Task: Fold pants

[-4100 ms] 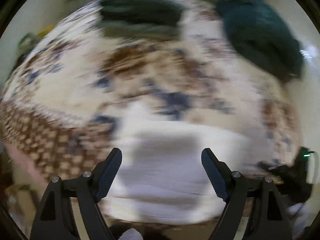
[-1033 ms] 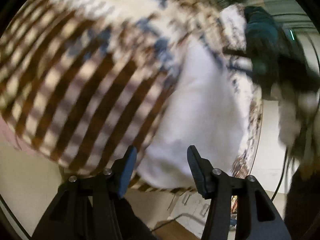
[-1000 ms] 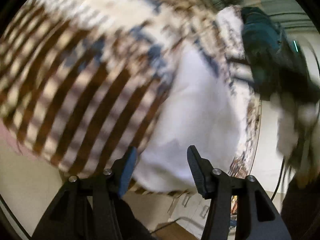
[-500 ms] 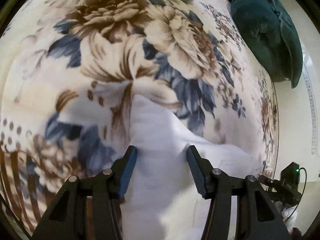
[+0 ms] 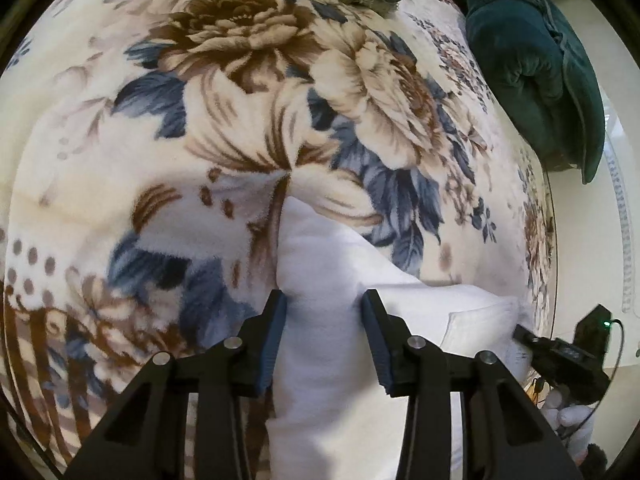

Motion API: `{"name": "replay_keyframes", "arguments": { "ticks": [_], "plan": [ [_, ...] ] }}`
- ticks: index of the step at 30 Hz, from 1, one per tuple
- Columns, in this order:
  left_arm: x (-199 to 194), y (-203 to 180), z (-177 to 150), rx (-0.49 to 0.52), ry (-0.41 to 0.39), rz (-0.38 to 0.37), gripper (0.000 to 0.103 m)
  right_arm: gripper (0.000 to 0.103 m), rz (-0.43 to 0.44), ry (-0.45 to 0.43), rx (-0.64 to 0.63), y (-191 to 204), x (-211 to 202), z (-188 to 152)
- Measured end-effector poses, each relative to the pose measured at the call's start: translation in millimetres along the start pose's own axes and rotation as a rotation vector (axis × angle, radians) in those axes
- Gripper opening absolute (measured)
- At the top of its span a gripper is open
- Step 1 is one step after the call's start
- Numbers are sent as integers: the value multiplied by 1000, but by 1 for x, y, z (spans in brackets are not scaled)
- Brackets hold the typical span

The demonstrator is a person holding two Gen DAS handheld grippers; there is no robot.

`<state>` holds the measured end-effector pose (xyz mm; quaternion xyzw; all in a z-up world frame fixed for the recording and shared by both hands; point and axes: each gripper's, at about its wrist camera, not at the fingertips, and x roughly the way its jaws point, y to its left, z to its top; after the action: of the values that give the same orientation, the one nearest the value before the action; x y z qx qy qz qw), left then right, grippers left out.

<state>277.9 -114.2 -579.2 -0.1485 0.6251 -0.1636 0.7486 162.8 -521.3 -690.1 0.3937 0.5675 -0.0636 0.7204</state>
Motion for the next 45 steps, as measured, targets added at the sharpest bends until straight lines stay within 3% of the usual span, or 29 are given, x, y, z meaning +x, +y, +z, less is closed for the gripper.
{"name": "replay_keyframes", "arguments": {
  "ticks": [2, 3, 6, 9, 12, 16, 18, 19, 21, 23, 26, 31, 33, 39, 45],
  "plan": [
    [-3, 0, 0, -24, 7, 1, 37, 13, -25, 68, -10, 1, 10, 3],
    [-7, 1, -1, -46, 7, -3, 37, 24, -31, 72, -8, 0, 6, 3],
    [-28, 2, -9, -101, -14, -3, 37, 44, -26, 37, 20, 0, -27, -5],
    [-50, -4, -29, -98, -38, -20, 37, 50, 2, 24, 101, -7, -58, -39],
    [-53, -13, -48, -61, -6, -25, 37, 50, 68, 97, 222, -16, -55, -84],
    [-23, -24, -63, 35, 88, 41, 37, 50, 219, 277, 446, -27, 9, -150],
    [-13, -27, -65, 78, 101, 78, 37, 50, 307, 300, 518, -24, 37, -168],
    [-10, -29, -65, 100, 104, 86, 37, 48, 307, 284, 525, -22, 42, -171],
    [-6, -30, -62, 118, 113, 98, 37, 32, 240, 216, 517, -16, 45, -177],
    [-1, -27, -59, 106, 132, 87, 39, 27, 178, 208, 481, -13, 47, -181],
    [-1, -24, -58, 85, 149, 72, 39, 26, 107, 199, 409, -7, 44, -181],
    [-16, -27, -59, 71, 145, 75, 37, 33, 176, 259, 388, 5, 28, -180],
    [-32, -27, -64, 59, 131, 61, 37, 42, 189, 260, 359, 10, 20, -184],
    [-72, -34, -108, 78, 94, 86, 37, 42, 184, 304, 287, 34, 37, -196],
    [-27, -18, -138, 35, 181, 178, 39, 35, 121, 222, 313, 41, 48, -193]
  ]
}}
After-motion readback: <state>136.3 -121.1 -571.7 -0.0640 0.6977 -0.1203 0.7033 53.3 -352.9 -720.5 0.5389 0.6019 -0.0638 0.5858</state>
